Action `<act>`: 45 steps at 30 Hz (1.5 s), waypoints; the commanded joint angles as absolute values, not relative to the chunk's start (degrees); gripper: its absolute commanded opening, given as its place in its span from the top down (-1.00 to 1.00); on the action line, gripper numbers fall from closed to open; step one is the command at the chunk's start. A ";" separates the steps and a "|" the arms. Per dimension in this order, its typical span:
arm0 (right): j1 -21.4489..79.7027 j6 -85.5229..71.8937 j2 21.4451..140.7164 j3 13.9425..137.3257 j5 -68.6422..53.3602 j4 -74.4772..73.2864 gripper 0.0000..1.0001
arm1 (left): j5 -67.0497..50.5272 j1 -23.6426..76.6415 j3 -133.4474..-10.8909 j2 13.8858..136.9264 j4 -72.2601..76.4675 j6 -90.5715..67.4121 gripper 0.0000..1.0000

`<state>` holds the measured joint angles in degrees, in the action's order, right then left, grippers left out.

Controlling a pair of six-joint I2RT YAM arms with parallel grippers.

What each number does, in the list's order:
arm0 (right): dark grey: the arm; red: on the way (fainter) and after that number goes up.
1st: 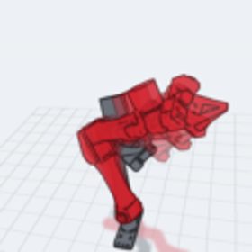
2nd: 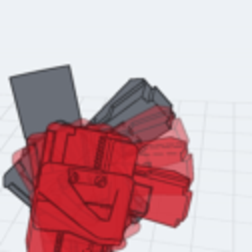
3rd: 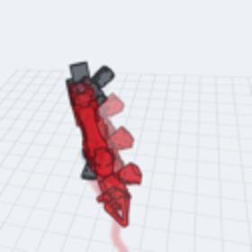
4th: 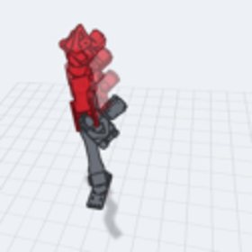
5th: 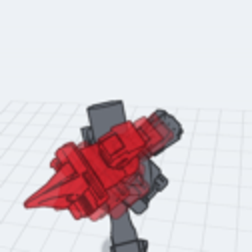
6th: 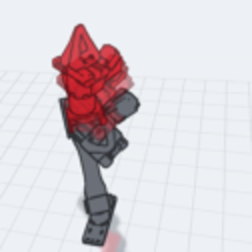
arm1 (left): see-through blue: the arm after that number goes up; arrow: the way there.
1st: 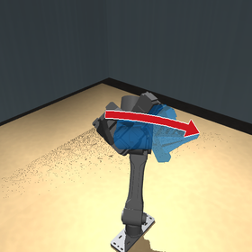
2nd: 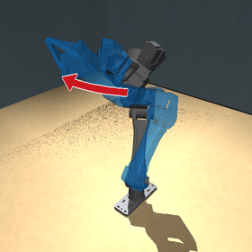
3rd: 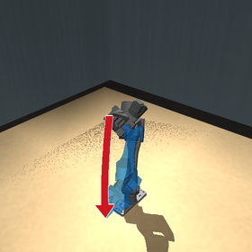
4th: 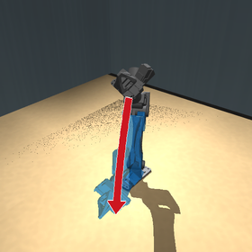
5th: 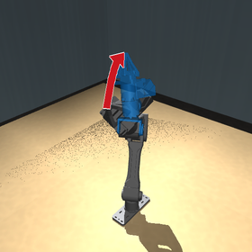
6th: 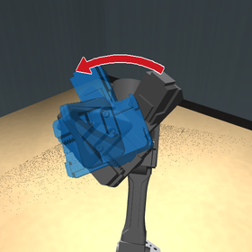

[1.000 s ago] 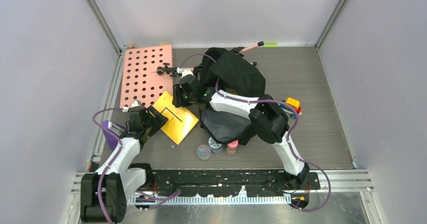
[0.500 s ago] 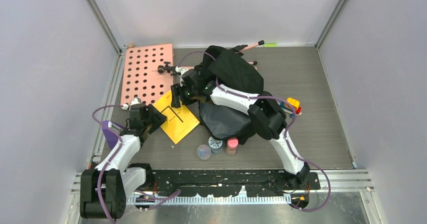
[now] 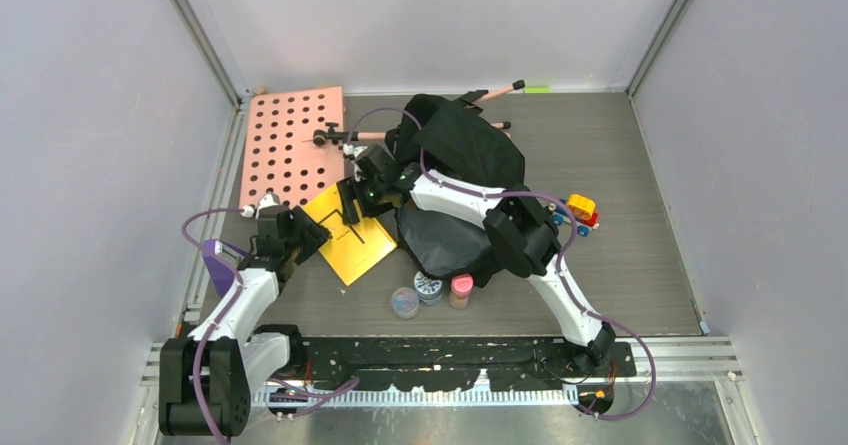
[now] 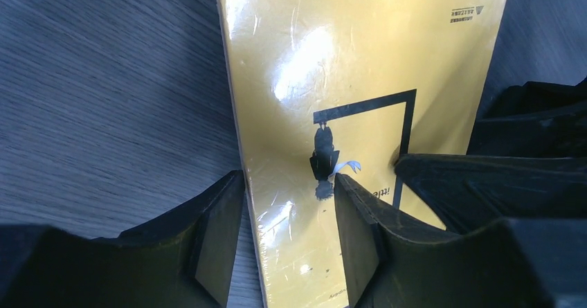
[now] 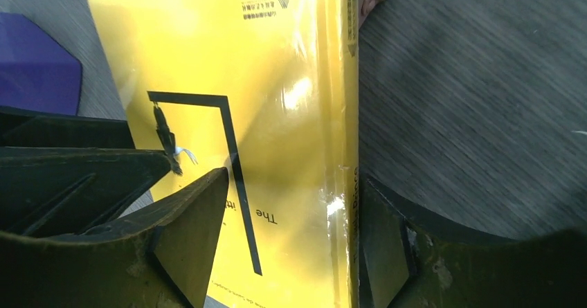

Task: Pack the student bag
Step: Pick up the book from the center of the board.

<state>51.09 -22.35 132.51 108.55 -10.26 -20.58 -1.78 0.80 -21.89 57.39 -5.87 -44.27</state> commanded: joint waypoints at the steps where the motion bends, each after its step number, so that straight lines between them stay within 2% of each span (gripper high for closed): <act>1: 51.02 -21.88 134.14 111.09 -12.45 -22.03 -0.46 | -2.46 1.32 -23.91 56.96 -1.93 -43.59 -0.05; 5: 50.98 -22.39 134.03 110.32 -18.00 -19.50 -0.40 | -2.59 1.32 -23.91 56.82 -1.93 -43.46 -0.04; 7: 50.91 -23.08 133.15 109.12 -20.62 -17.25 -0.25 | -2.70 1.32 -23.91 56.22 -2.16 -43.42 -0.04; 9: 50.81 -24.41 131.91 107.55 -22.88 -14.66 0.01 | -2.81 1.32 -24.04 55.15 -3.04 -43.50 -0.05; 11: 50.73 -26.14 130.54 105.92 -24.69 -11.95 0.36 | -2.78 1.32 -24.37 53.38 -4.57 -43.55 -0.05; 17: 50.71 -31.74 125.36 101.34 -29.33 -4.58 0.92 | -1.05 1.30 -25.35 46.27 -10.98 -43.60 -0.11; 18: 50.71 -32.09 124.91 100.99 -29.56 -3.54 0.95 | -0.83 1.25 -25.57 44.99 -12.04 -43.53 -0.12; 22: 51.13 -31.51 121.85 100.61 -28.70 -4.03 0.99 | -0.78 1.23 -28.58 39.53 -17.37 -42.11 -0.25; 27: 52.50 -27.55 115.41 99.61 -21.05 -6.49 0.99 | -1.93 1.31 -36.73 33.78 -27.19 -37.39 -0.61; 30: 53.60 -24.07 110.38 99.03 -14.51 -8.24 0.99 | -3.91 1.31 -41.75 32.41 -32.23 -34.06 -0.74; 37: 54.76 -20.17 101.98 100.06 -6.97 -13.77 0.99 | -13.40 1.32 -47.41 33.35 -36.75 -30.49 -0.80; 45: 56.15 -16.37 93.49 102.60 -4.61 -20.74 0.99 | -20.58 1.32 -44.79 32.91 -31.74 -32.49 -0.80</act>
<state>55.31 -18.68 100.49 98.78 -7.11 -21.26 -15.07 1.17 -45.91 33.63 -34.68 -32.38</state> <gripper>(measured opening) 0.187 0.901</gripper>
